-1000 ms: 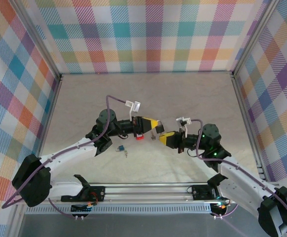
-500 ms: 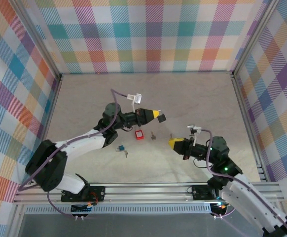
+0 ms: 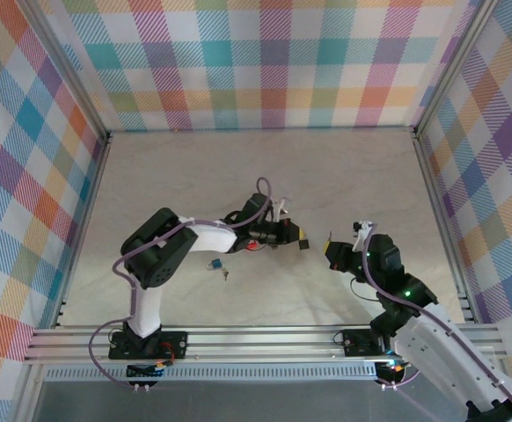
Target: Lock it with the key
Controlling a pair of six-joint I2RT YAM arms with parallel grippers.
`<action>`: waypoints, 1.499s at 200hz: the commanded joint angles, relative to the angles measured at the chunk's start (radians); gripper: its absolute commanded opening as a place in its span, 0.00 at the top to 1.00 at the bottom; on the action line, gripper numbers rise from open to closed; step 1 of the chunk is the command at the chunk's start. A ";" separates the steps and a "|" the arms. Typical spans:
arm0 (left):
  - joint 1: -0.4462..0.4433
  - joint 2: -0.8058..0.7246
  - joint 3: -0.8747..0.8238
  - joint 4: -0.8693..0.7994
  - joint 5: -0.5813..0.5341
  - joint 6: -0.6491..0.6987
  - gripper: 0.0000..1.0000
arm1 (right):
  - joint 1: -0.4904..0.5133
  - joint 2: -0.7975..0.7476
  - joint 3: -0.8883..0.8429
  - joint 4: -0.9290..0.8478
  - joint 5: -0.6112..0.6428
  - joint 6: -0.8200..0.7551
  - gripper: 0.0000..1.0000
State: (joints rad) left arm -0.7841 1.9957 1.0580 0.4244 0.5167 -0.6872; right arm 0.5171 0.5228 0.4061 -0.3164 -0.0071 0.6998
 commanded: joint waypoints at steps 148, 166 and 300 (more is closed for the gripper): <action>-0.048 0.066 0.196 -0.393 -0.132 0.173 0.73 | -0.092 0.086 0.013 -0.050 -0.037 0.042 1.00; -0.039 0.038 0.218 -0.409 -0.150 0.191 0.56 | -0.099 0.101 0.000 -0.046 -0.039 0.046 1.00; -0.031 -0.596 0.071 -0.524 -0.608 0.337 0.00 | -0.143 0.530 0.037 0.207 -0.106 0.002 1.00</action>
State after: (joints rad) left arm -0.8196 1.4780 1.2060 -0.0711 0.0551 -0.3790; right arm 0.3794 1.0286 0.4099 -0.1818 -0.1146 0.7185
